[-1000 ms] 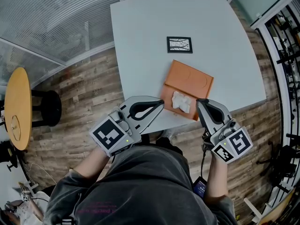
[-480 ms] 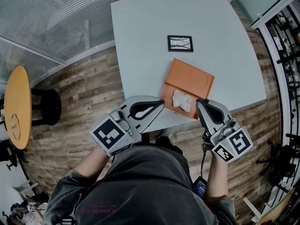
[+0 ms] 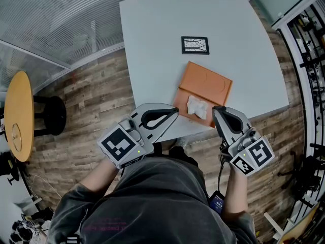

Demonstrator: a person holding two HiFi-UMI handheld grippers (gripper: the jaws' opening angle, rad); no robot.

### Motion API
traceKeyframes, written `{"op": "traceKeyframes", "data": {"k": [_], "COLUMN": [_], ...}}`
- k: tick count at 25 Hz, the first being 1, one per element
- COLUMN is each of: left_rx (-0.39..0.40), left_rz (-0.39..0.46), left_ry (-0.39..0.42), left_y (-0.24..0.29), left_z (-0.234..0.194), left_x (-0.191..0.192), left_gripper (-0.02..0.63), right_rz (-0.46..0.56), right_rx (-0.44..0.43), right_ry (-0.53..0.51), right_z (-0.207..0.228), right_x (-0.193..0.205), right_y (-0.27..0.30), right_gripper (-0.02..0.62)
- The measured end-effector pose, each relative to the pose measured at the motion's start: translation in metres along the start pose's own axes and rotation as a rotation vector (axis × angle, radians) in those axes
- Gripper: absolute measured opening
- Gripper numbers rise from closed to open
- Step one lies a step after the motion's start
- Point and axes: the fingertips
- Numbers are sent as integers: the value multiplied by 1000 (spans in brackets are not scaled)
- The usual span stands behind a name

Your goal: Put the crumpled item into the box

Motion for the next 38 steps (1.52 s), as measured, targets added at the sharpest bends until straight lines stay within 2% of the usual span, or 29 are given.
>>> {"op": "traceKeyframes", "data": {"k": [16, 26, 31, 38], "left_rx": [6, 5, 5, 2], "left_rz": [-4, -7, -8, -7], "left_ry": [-2, -4, -2, -7], "left_y": [2, 5, 7, 10], "left_z": [-3, -9, -10, -13], "left_x": [2, 2, 1, 0], "left_gripper": [12, 12, 12, 12], "right_rz": [-12, 33, 6, -4], "right_rx": [-5, -11, -16, -20], "right_ry": [2, 44, 13, 22], "right_z": [1, 7, 6, 11], "right_x": [3, -2, 1, 3], "right_y": [4, 6, 9, 13], "right_gripper": [-2, -2, -2, -3]}}
Point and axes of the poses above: the fingertips, and each gripper's own axes: y forward along the fingers, z to its right, x out of its underside, and after that the axes turned 2 degrees about -y, right-handed
